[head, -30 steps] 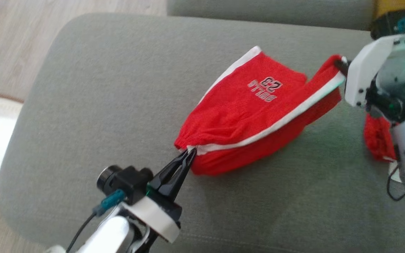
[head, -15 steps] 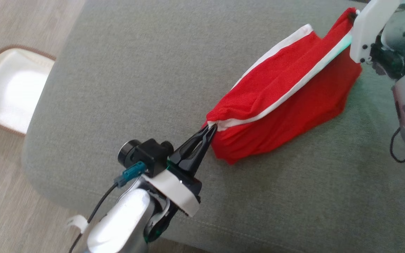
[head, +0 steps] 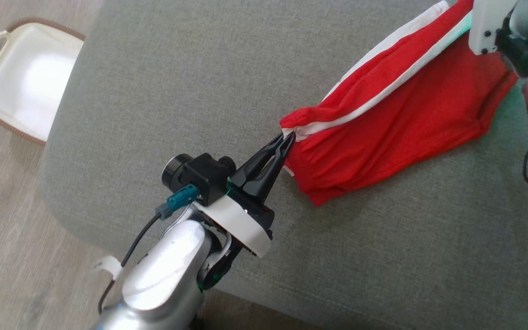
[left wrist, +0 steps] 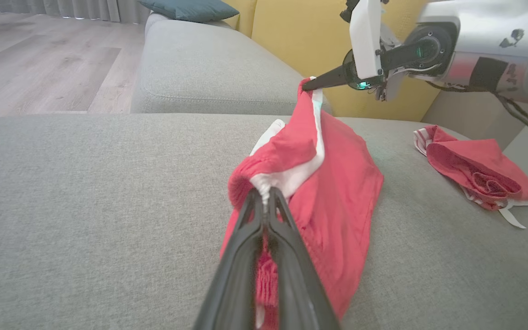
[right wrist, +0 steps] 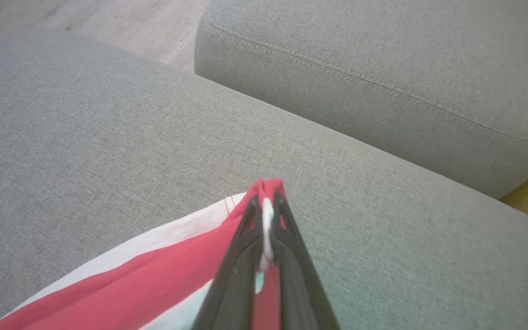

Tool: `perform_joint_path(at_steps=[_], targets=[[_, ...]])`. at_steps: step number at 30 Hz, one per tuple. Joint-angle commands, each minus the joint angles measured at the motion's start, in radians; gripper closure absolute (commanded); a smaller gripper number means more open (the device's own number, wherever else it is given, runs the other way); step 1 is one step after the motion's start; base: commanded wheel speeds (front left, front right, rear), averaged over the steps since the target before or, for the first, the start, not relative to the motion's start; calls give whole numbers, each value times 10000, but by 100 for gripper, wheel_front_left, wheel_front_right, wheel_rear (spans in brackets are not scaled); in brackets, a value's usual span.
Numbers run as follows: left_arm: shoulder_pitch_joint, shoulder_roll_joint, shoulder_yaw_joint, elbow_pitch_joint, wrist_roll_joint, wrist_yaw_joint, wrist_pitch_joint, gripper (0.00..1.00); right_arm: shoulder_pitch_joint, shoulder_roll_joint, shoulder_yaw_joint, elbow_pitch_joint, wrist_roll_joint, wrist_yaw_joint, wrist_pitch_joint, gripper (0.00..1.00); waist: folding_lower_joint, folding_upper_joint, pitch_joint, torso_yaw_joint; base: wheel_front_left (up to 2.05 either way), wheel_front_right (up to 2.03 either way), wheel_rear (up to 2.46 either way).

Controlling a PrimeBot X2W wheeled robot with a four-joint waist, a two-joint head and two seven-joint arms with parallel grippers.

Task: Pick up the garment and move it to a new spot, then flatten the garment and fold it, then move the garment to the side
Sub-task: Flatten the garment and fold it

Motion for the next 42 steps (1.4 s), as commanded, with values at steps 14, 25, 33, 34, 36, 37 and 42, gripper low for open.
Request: perform_joint_path(at_steps=[14,25,33,34,36,37,42], targets=[[-305,-34,544,-322,-90,-58,-121,73,-1241,370,-85,1196,-590,33,-1565,0,0,0,279,248,0,0,0],[-24,60,1533,-238,520,-59,-122,0,-1298,724,-286,1692,-555,33,-2917,0,0,0,-371,-467,0,0,0],[502,253,2813,-691,894,35,-122,0,-450,1138,221,1418,311,33,-4399,0,0,0,-1427,-1307,0,0,0],[579,274,2983,-776,919,80,-122,0,-331,1172,288,1350,477,33,-4560,0,0,0,-1578,-1418,0,0,0],[753,307,3293,-930,943,166,-122,0,-112,1226,415,1165,834,33,-4861,0,0,0,-1810,-1618,0,0,0],[834,324,3444,-1009,962,219,-122,0,14,1249,508,1053,995,33,-5006,0,0,0,-1919,-1715,0,0,0],[1276,324,4205,-1384,1051,541,-122,0,928,1213,1158,292,1600,33,-5887,0,0,0,-2445,-2172,0,0,0]])
